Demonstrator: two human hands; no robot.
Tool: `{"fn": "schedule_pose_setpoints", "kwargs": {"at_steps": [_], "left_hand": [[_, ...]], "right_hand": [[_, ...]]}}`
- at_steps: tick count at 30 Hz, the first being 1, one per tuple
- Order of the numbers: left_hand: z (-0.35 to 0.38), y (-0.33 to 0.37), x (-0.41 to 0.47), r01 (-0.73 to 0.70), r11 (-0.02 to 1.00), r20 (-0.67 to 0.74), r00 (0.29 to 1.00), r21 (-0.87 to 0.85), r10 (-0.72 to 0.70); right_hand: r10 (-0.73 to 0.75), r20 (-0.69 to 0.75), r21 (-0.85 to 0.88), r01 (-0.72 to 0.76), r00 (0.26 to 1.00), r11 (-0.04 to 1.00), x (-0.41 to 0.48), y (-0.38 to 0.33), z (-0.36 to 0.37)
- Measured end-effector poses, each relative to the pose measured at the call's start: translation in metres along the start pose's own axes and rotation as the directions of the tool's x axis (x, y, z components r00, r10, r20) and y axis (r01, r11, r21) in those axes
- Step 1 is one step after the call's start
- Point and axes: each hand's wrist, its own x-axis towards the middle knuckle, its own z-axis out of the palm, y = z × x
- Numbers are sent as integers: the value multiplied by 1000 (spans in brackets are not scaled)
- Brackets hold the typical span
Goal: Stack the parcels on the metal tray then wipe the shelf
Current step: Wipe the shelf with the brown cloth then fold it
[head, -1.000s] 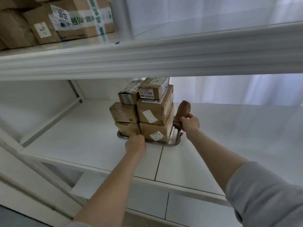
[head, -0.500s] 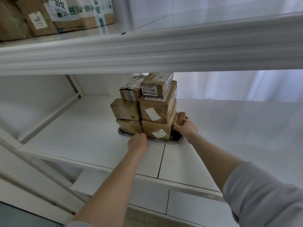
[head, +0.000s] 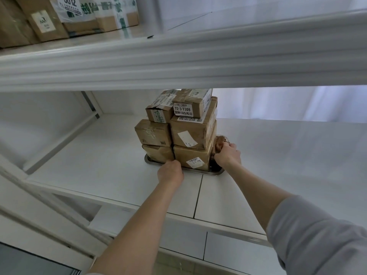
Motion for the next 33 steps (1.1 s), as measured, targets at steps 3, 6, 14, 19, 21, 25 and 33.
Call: {"fn": "schedule_pose_setpoints", "kwargs": {"at_steps": [3, 6, 14, 19, 21, 25, 33], "left_hand": [[0, 0, 0, 5, 1000, 0, 1000, 3, -5], [1, 1, 1, 2, 1000, 6, 1000, 1, -2], [0, 0, 8, 4, 1000, 31, 1000, -18, -3], [-1, -2, 10, 12, 999, 28, 1000, -36, -11], [-2, -4, 13, 10, 999, 29, 1000, -52, -9], [-3, -5, 14, 3, 999, 59, 998, -44, 0], [-10, -3, 4, -3, 1000, 40, 999, -1, 3]], "right_hand": [[18, 50, 26, -19, 999, 999, 1, -4, 0], [-8, 149, 26, 4, 989, 1000, 4, -7, 7], [256, -19, 150, -251, 966, 956, -13, -5, 12], [274, 15, 192, -272, 962, 943, -15, -4, 11], [255, 7, 178, -252, 967, 951, -15, -4, 11], [228, 19, 79, -229, 973, 970, -17, -6, 7], [158, -49, -87, -162, 986, 983, -32, -1, -7]]}}
